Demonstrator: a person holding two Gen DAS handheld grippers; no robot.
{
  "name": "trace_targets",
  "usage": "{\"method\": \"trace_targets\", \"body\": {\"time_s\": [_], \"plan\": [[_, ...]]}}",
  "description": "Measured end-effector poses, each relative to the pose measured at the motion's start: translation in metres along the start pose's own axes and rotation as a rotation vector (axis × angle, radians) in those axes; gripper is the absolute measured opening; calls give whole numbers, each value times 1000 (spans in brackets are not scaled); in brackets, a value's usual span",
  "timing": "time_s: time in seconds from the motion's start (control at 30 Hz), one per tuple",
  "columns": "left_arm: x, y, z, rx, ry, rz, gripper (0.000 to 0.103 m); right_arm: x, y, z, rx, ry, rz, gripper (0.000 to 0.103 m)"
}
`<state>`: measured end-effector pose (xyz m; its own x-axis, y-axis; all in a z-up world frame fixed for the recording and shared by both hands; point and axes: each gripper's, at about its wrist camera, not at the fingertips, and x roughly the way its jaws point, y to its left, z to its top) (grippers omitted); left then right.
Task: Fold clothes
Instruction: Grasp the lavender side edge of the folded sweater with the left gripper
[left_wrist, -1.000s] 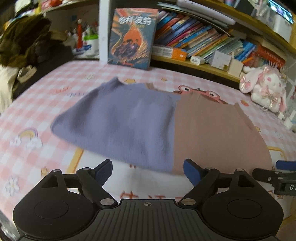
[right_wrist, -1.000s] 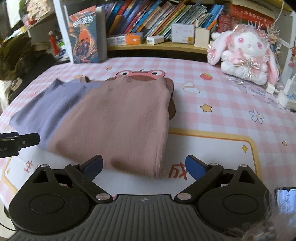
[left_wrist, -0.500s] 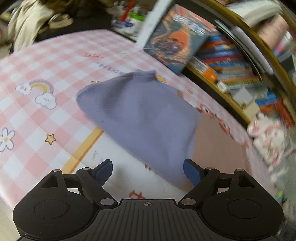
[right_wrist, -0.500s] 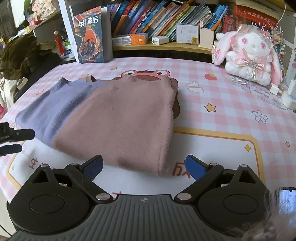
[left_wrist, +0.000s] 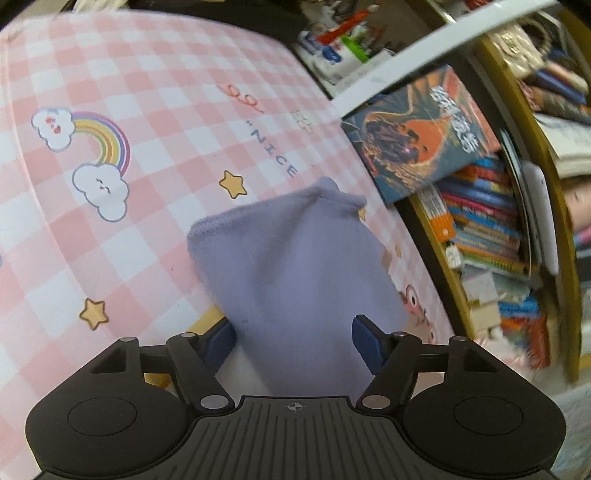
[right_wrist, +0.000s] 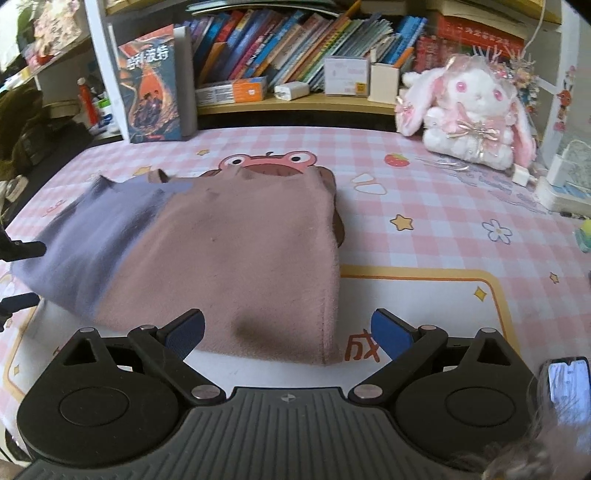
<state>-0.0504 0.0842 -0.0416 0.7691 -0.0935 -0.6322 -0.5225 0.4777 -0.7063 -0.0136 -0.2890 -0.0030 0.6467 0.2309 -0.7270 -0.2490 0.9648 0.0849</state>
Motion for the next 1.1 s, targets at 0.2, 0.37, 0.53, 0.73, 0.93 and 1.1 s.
{"method": "trace_targets", "body": {"time_s": [0.2, 0.37, 0.53, 0.73, 0.93, 1.1], "plan": [[11, 23, 12, -240, -11, -70, 56, -1, 4, 0, 13, -6, -42, 97], [23, 31, 19, -292, 3, -52, 22, -2, 6, 1, 31, -10, -75, 97], [17, 7, 15, -88, -40, -51, 8, -2, 11, 2, 37, -9, -90, 97], [6, -40, 9, 290, -87, -122, 11, 2, 20, 3, 28, 1, -95, 97], [21, -8, 21, 78, -13, -89, 22, 2, 26, 2, 24, 6, -102, 97], [32, 0, 22, 69, 22, -68, 35, 0, 28, 1, 27, 6, -114, 97]]}}
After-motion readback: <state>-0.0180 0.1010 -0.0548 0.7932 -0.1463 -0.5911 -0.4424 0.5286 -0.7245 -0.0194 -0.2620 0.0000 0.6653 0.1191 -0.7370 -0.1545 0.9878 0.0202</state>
